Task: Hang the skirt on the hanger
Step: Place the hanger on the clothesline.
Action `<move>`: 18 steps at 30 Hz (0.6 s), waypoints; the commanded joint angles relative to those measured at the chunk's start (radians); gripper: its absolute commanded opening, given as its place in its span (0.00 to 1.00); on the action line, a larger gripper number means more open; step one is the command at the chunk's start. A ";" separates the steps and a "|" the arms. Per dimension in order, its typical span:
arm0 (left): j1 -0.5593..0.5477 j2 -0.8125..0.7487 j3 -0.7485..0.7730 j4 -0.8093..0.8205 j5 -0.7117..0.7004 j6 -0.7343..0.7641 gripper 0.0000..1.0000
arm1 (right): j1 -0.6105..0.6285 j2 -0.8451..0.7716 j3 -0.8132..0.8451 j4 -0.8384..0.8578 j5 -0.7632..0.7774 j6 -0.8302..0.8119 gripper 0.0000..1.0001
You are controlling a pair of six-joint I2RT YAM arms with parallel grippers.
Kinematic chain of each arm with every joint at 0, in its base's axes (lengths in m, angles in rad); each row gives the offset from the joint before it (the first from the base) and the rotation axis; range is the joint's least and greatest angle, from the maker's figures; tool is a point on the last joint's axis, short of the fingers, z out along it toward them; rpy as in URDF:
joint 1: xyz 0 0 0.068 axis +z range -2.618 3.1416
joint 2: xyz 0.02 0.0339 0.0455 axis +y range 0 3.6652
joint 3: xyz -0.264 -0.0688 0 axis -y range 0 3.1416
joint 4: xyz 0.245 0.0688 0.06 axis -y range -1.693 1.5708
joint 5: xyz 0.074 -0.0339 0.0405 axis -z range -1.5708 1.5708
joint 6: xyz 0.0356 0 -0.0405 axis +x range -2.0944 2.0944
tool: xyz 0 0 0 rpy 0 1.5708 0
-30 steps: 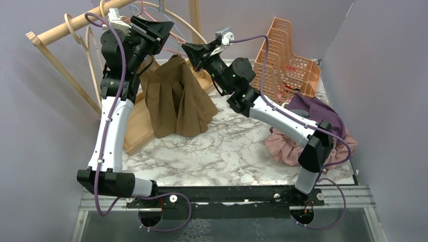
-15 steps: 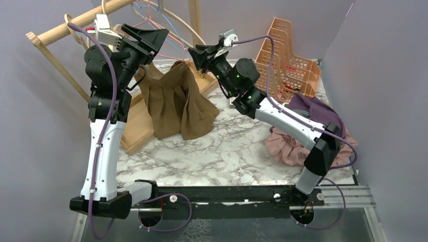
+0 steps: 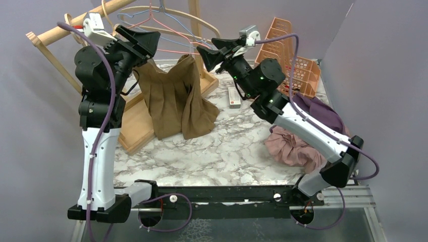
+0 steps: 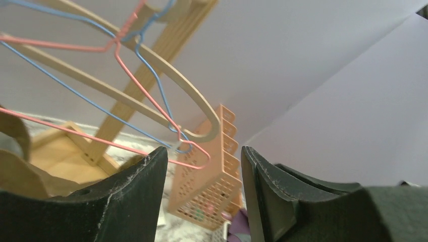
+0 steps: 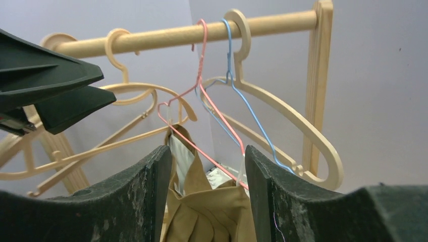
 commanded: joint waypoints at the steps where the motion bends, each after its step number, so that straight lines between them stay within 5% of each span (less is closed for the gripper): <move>1: -0.002 -0.065 0.080 -0.077 -0.207 0.200 0.58 | 0.000 -0.093 -0.023 -0.095 -0.072 -0.024 0.60; 5: -0.002 -0.110 0.097 -0.147 -0.359 0.319 0.59 | -0.001 -0.100 -0.032 -0.188 -0.128 -0.018 0.60; 11: -0.003 -0.183 0.070 -0.237 -0.492 0.404 0.60 | -0.006 -0.014 0.101 -0.387 0.061 0.073 0.63; 18: -0.003 -0.215 0.054 -0.371 -0.476 0.376 0.63 | -0.102 0.096 0.213 -0.505 0.083 0.242 0.72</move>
